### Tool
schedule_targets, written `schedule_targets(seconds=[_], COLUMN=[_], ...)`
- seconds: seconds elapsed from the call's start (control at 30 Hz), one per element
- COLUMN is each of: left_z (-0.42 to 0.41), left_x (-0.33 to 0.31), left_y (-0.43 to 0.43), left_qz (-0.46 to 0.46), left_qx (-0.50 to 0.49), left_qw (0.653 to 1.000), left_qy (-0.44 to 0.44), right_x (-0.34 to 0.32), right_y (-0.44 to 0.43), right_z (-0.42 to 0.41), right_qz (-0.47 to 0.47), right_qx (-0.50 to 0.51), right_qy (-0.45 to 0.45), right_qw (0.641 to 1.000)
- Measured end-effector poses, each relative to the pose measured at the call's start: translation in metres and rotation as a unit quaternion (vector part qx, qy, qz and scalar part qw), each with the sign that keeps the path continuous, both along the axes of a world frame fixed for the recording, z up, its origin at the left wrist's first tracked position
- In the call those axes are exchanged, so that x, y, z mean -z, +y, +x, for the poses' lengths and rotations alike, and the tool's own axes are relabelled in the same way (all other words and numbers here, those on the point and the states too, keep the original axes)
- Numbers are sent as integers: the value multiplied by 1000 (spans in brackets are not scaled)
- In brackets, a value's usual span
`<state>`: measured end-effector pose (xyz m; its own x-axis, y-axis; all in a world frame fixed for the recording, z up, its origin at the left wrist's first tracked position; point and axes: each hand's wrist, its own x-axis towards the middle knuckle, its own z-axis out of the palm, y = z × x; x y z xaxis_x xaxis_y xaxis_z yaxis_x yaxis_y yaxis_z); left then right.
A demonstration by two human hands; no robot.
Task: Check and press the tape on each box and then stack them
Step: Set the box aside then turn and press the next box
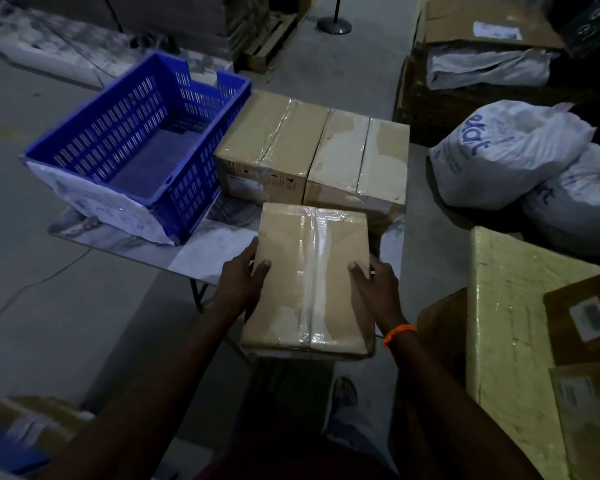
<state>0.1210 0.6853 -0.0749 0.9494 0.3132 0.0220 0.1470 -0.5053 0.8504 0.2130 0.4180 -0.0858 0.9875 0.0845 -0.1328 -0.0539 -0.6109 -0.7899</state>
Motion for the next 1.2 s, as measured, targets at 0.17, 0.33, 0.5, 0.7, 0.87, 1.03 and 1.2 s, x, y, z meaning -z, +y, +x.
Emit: schedule_targets(seconds=[0.17, 0.33, 0.5, 0.7, 0.87, 1.03, 1.2], left_z=[14, 34, 63, 63, 66, 53, -15], left_x=[4, 14, -2, 0, -10, -20, -8], left_y=[6, 6, -20, -27, -29, -26, -21], left_qz=[21, 222, 334, 380, 396, 396, 390], left_qx=[20, 103, 208, 217, 233, 254, 275], left_qw=[999, 969, 916, 887, 872, 868, 870], left_qy=[23, 16, 76, 146, 169, 157, 127], right_x=[-6, -10, -12, -5, -13, -28, -23], right_y=[2, 21, 48, 48, 49, 42, 11], right_z=[0, 0, 17, 21, 20, 7, -64], right_qz=[-33, -192, -246, -266, -269, -277, -240], right_qx=[-8, -120, -203, -202, -206, -237, -249], right_qy=[-23, -142, -124, -120, -101, -65, -91], right_qw=[999, 964, 940, 935, 935, 929, 934])
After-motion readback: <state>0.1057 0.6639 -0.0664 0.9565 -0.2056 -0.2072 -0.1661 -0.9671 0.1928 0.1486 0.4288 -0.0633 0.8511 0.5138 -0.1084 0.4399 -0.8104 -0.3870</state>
